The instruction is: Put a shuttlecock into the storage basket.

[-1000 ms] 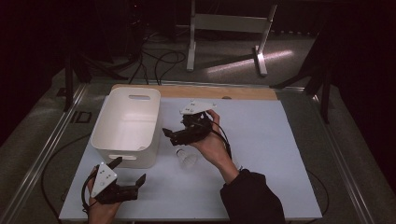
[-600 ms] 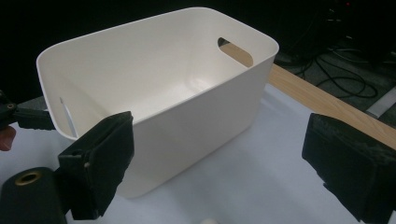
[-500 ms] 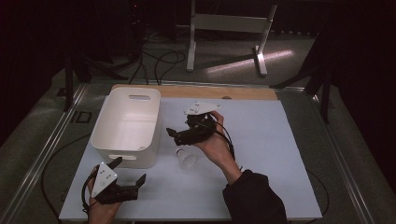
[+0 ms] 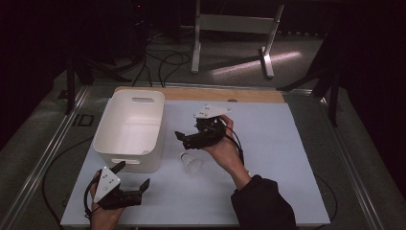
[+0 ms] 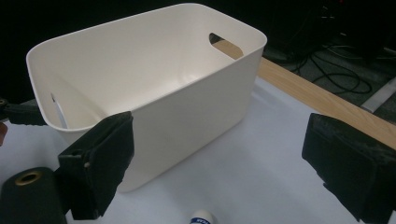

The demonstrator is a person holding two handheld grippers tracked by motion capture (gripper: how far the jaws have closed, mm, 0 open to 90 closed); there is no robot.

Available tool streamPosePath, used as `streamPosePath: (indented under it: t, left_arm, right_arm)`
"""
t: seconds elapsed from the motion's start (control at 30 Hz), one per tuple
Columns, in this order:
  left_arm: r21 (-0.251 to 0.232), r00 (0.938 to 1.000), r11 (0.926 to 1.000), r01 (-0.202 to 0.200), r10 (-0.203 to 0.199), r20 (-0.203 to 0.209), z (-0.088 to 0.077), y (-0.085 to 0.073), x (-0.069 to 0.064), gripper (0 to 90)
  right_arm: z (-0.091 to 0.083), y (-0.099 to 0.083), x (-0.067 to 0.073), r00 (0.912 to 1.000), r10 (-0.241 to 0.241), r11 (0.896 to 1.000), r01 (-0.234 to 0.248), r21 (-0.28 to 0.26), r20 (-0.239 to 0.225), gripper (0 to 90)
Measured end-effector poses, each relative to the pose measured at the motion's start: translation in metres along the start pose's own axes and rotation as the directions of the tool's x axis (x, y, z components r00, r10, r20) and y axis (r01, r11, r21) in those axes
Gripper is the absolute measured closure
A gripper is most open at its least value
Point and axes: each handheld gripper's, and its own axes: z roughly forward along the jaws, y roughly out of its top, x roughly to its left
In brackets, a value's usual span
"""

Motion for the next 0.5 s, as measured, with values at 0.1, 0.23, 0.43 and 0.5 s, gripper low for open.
streamPosePath:
  t: [0.1,0.23,0.43,0.5]
  left_arm:
    - [0.0,1.0,1.0,0.001,-0.001,0.0,0.0,0.0,0.0,0.6]
    - [0.0,1.0,1.0,0.0,0.0,0.0,0.0001,0.0,0.0,0.6]
    - [0.002,1.0,1.0,-0.001,0.001,0.0,0.0002,0.0,-0.0001,0.6]
    - [0.001,1.0,1.0,-0.001,0.001,0.0,0.0001,0.0,-0.0001,0.6]
  right_arm:
    - [-0.0009,-0.0007,-0.0012,1.0,0.002,1.0,-0.002,0.0,0.0,9.0]
    - [-0.002,-0.0023,-0.0033,1.0,0.005,1.0,-0.005,0.0,0.006,9.0]
    - [-0.0035,-0.0046,-0.0064,0.9998,0.011,1.0,-0.011,0.001,0.015,9.0]
    - [-0.0044,-0.006,-0.0078,0.9997,0.015,1.0,-0.015,0.001,0.017,9.0]
